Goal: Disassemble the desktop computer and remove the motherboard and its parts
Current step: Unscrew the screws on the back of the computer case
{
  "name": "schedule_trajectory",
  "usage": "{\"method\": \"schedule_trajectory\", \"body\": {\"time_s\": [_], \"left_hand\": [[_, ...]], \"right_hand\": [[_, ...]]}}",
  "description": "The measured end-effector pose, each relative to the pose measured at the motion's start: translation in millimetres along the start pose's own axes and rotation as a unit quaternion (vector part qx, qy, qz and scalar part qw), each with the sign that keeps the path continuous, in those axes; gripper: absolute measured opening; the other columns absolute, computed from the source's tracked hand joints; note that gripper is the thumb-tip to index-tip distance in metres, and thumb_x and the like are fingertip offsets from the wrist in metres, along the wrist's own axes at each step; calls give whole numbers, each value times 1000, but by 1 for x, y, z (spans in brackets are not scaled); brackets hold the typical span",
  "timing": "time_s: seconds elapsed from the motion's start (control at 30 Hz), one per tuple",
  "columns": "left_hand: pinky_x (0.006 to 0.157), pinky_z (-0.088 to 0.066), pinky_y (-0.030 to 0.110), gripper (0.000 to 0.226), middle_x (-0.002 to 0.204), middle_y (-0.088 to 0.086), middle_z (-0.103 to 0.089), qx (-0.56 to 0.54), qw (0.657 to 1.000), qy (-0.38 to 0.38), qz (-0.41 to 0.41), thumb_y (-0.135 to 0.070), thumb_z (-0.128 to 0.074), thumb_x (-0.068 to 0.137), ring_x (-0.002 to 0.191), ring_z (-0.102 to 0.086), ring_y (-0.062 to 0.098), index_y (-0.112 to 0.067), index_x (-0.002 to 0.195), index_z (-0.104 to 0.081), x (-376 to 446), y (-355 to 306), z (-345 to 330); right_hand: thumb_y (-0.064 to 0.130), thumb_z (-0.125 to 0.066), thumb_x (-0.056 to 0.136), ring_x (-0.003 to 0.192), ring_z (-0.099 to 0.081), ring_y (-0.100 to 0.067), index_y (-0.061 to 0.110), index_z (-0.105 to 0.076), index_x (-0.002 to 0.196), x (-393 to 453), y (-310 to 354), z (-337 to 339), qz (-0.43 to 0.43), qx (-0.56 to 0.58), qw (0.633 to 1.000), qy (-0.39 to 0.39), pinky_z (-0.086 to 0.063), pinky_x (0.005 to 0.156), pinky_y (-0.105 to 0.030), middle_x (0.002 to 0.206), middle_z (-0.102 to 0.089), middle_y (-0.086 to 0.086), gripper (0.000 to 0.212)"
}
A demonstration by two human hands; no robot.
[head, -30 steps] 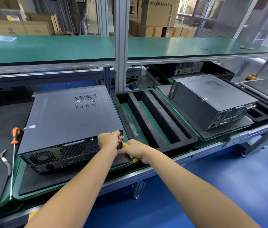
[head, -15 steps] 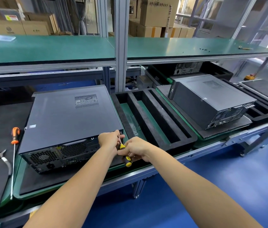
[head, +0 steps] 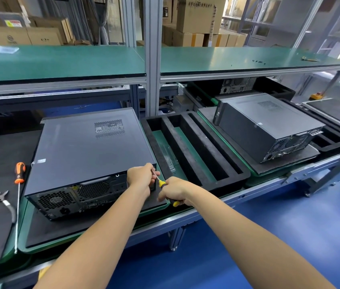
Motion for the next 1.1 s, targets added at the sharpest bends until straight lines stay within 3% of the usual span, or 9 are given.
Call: {"method": "schedule_trajectory", "body": {"time_s": [0.1, 0.2, 0.33, 0.43, 0.53, 0.63, 0.8, 0.93, 1.1], "left_hand": [[40, -40, 20, 19, 60, 15, -70, 7, 999, 32, -21, -7, -53, 80, 32, -47, 9, 1, 69, -65, -8, -7, -6], [39, -41, 20, 19, 62, 16, -69, -5, 998, 47, -52, -7, -52, 81, 36, -48, 11, 1, 70, -66, -15, -24, -10], [42, -41, 21, 20, 58, 10, -65, -24, 995, 21, -96, -7, -49, 81, 45, -51, 16, -1, 70, -66, -10, -54, -4], [49, -48, 22, 19, 59, 8, -67, 77, 984, 72, -147, -8, -56, 84, 48, -56, 15, -3, 71, -68, -6, -70, -9], [57, -52, 27, 18, 62, 7, -70, 237, 925, 152, -254, -8, -62, 81, 54, -61, 18, -6, 66, -72, -12, -81, -28], [56, -51, 27, 18, 62, 6, -67, 341, 857, 162, -350, -4, -59, 78, 58, -59, 17, -8, 68, -74, -18, -90, -47], [57, -44, 29, 13, 69, 7, -64, 464, 775, 156, -399, -6, -61, 79, 73, -60, 24, -6, 70, -70, -4, -89, -80], [64, -48, 32, 13, 80, 6, -66, 519, 742, 154, -396, -15, -67, 83, 78, -62, 25, -14, 71, -64, 21, -85, -113], [66, -54, 39, 7, 83, 15, -67, 563, 737, 157, -339, -7, -65, 79, 76, -65, 31, -1, 79, -67, 49, -75, -157]], "right_hand": [[9, -61, 86, 55, -40, -18, 12, -45, 78, -3, -2, -1, -3, -41, 999, 13, -37, 45, -23, 69, -43, -6, 18], [4, -53, 90, 51, -42, -18, 10, -47, 76, -3, -1, 9, 4, 14, 1000, -17, -36, 47, -26, 65, -48, -9, 16], [11, -56, 90, 45, -35, -17, 15, -40, 68, -3, 4, 38, 24, 73, 990, -115, -27, 45, -21, 59, -39, -5, 27], [24, -61, 88, 35, -36, -15, 15, -42, 68, -4, 14, 59, 69, 131, 967, -208, -27, 42, -19, 50, -39, -2, 29], [29, -61, 90, 33, -40, -10, 12, -54, 75, -5, 31, 72, 114, 200, 942, -243, -29, 37, -15, 62, -55, -6, 25], [27, -64, 87, 40, -44, -13, 10, -58, 75, 1, 36, 81, 105, 196, 940, -260, -32, 40, -18, 71, -65, -6, 23], [12, -65, 83, 44, -45, -15, -4, -67, 83, 24, 27, 103, 80, 180, 946, -259, -33, 41, -22, 69, -61, -11, 16], [6, -63, 82, 44, -44, -16, 1, -63, 75, 59, 21, 130, 72, 113, 966, -222, -32, 40, -23, 55, -52, -8, 8], [6, -58, 80, 47, -42, -21, 7, -49, 67, 101, 16, 162, 70, -9, 981, -180, -30, 43, -23, 56, -47, -10, 16]]}}
Point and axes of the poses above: each hand's wrist, its own x-axis towards the middle knuckle, its own z-axis out of the back of the hand, y = z × x, the point moved 7 cm from there along x, towards the middle knuckle
